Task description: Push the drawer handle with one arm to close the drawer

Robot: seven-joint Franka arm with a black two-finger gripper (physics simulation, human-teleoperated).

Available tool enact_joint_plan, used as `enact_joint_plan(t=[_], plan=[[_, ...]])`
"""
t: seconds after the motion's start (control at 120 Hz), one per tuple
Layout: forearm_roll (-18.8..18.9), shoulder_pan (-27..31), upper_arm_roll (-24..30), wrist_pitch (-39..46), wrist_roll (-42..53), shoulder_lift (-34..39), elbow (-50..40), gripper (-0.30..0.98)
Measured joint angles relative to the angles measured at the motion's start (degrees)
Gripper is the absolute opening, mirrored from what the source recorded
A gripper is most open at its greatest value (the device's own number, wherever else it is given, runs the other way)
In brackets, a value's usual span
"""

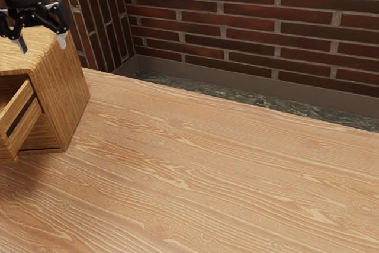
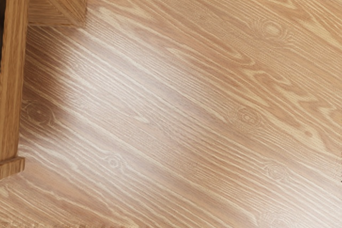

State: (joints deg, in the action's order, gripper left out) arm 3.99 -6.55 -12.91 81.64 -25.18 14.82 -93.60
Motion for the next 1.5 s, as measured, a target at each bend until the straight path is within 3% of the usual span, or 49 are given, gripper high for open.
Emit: enact_joint_plan(t=[0.142, 0.267, 0.45, 0.542, 0.65, 0.733, 0.942, 1.083, 1.275, 1.5], plan=[[0.1, 0.1, -0.2, 2.2, -8.9, 3.2, -4.3, 0.69], [0.1, 0.1, -0.4, 5.2, -15.4, 13.4, -18.4, 0.67], [0.4, 5.9, 3.4, 6.0, -23.3, 28.3, -31.2, 0.20], [0.3, 9.3, 7.1, 7.3, -26.0, 30.2, -34.6, 0.07], [-0.7, 17.6, 9.3, 9.2, -27.7, 28.4, -35.8, -0.01], [-1.1, 20.8, 11.4, 11.6, -28.1, 26.7, -35.9, -0.04], [-1.0, 22.3, 12.4, 16.0, -27.7, 24.9, -35.6, -0.08], [3.9, 23.7, 12.9, 18.4, -21.1, 21.9, -35.5, -0.09], [7.5, 27.3, 13.0, 15.3, -12.1, 29.2, -37.8, -0.10], [7.6, 27.2, 15.1, 11.0, -4.7, 29.8, -37.0, -0.10]])
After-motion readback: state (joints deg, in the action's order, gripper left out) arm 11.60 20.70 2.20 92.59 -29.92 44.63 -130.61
